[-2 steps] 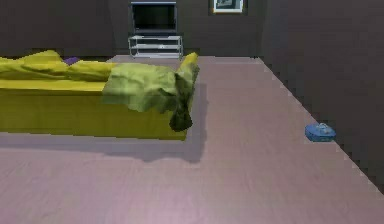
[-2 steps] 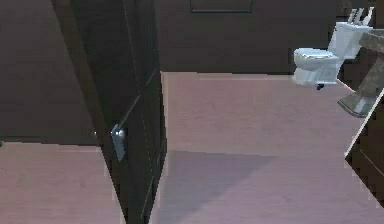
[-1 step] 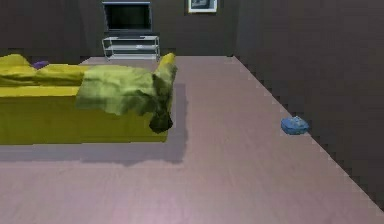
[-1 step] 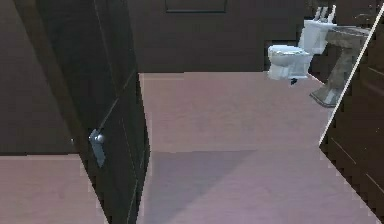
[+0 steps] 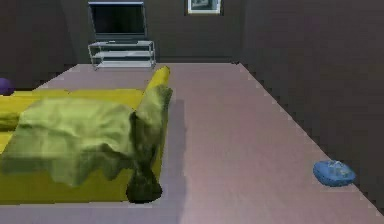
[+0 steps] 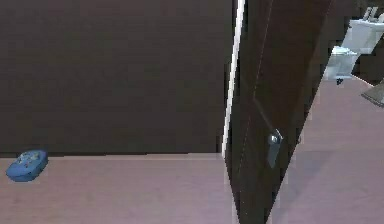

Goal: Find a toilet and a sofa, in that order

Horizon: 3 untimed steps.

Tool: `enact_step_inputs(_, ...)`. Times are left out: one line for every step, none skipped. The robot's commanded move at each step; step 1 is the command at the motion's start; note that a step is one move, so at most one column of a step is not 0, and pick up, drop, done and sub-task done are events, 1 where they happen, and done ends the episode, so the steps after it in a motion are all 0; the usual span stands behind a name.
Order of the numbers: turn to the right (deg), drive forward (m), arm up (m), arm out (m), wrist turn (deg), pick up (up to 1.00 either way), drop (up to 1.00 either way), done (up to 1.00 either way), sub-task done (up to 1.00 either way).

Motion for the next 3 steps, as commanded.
enact_step_inputs(39.0,0.00,0.00,0.00,0.0,0.00,0.00,0.00,0.00)
enact_step_inputs(0.0,0.40,0.00,0.00,0.0,0.00,0.00,0.00,0.00)
enact_step_inputs(-45.0,0.00,0.00,0.00,0.0,0.00,0.00,0.00,0.00)
